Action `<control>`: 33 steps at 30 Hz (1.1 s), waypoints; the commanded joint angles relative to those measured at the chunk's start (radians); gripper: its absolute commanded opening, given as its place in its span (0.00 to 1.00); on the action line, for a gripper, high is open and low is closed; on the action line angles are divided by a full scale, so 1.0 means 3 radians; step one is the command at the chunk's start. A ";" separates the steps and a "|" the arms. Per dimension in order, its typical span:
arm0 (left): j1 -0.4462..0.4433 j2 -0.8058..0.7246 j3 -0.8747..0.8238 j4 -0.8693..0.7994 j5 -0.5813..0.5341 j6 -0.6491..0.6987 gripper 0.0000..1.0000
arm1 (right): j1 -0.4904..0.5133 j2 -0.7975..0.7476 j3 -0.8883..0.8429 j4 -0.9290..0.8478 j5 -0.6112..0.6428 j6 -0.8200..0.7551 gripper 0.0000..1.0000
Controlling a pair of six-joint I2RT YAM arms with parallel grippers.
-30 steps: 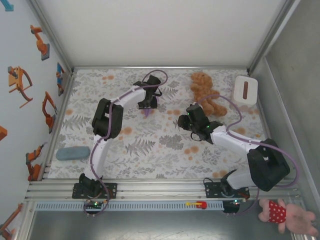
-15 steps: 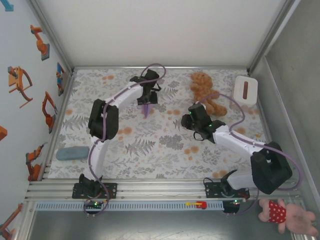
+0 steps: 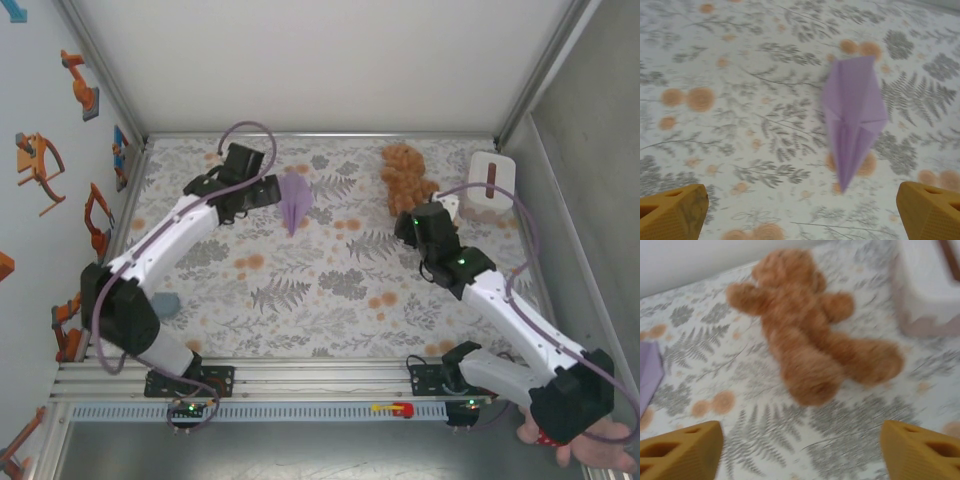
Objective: Fold a paper plane with a square sheet of paper (pick it up from the middle)
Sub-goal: Reset both arms
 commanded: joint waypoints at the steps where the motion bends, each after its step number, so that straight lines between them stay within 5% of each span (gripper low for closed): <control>1: 0.0086 -0.0353 -0.0495 0.0392 -0.0432 0.0104 0.96 | -0.0063 -0.0230 -0.0085 -0.0188 0.0628 -0.0241 0.94; 10: 0.0542 -0.1098 -0.1666 0.1105 -0.0946 0.0261 0.96 | -0.0371 -0.0440 -0.0555 0.0203 0.1389 -0.0693 0.99; 20: 0.0894 -0.1174 -0.2396 0.2243 -0.1028 0.0941 0.96 | -0.1009 -0.0623 -0.1680 0.1810 0.0732 -0.1256 0.99; 33: 0.1511 -0.0839 -0.3096 0.4038 0.0310 0.1674 0.96 | -0.1379 0.0624 -0.1682 0.3236 -0.0587 -0.1801 0.96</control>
